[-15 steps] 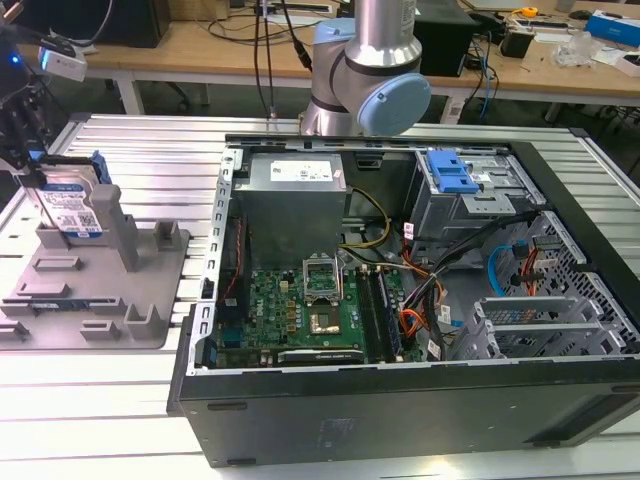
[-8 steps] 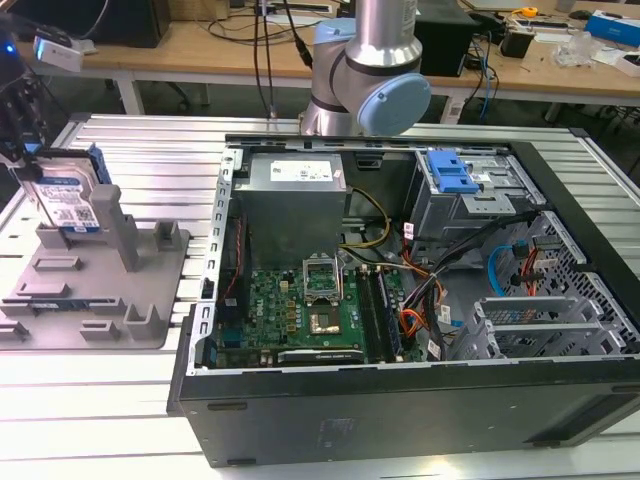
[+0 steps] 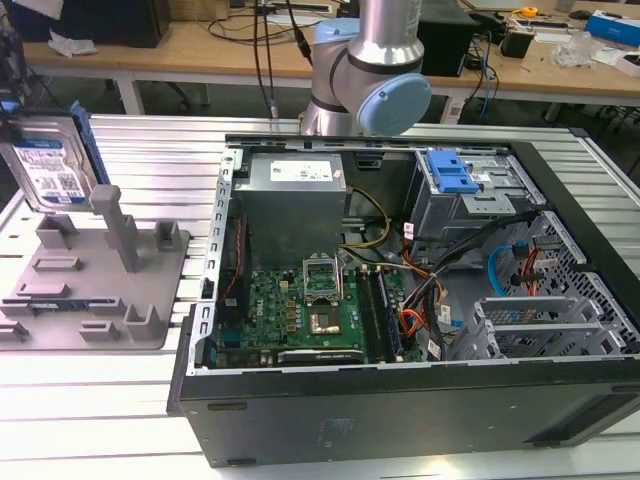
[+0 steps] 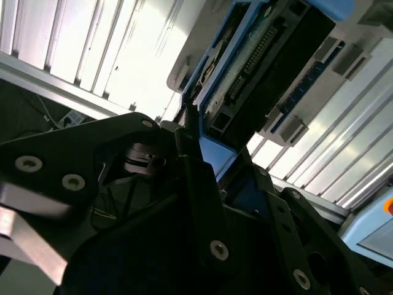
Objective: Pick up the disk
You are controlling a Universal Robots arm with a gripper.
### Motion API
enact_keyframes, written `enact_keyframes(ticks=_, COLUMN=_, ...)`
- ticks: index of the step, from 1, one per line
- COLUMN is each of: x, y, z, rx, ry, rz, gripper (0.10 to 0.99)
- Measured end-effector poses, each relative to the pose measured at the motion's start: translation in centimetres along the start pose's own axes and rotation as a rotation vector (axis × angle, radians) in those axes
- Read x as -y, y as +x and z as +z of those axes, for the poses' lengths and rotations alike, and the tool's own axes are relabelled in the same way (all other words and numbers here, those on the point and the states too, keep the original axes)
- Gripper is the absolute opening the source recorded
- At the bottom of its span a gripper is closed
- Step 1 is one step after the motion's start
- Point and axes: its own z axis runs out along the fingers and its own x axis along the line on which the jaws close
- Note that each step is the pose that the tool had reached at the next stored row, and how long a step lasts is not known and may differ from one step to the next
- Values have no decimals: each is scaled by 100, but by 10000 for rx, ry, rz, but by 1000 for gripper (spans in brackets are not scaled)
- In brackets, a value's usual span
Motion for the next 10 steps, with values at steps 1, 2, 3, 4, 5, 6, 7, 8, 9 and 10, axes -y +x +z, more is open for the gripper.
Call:
enact_keyframes(ticks=1, x=-2, y=3, z=-109, rx=1, ry=0, rz=0, gripper=369)
enact_keyframes(ticks=2, x=-3, y=6, z=-213, rx=1, ry=1, rz=1, gripper=369)
enact_keyframes(ticks=3, x=-4, y=8, z=-258, rx=0, ry=0, rz=0, gripper=369)
enact_keyframes(ticks=4, x=-4, y=9, z=-304, rx=1, ry=0, rz=0, gripper=369)
enact_keyframes(ticks=5, x=-5, y=11, z=-368, rx=1, ry=1, rz=0, gripper=369)
enact_keyframes(ticks=6, x=-6, y=12, z=-411, rx=0, ry=0, rz=1, gripper=369)
enact_keyframes(ticks=7, x=-7, y=14, z=-459, rx=0, ry=0, rz=1, gripper=369)
enact_keyframes(ticks=8, x=-7, y=15, z=-505, rx=1, ry=0, rz=1, gripper=369)
enact_keyframes(ticks=9, x=-9, y=18, z=-586, rx=1, ry=0, rz=1, gripper=369)
enact_keyframes(ticks=10, x=-10, y=22, z=-694, rx=1, ry=0, rz=0, gripper=369)
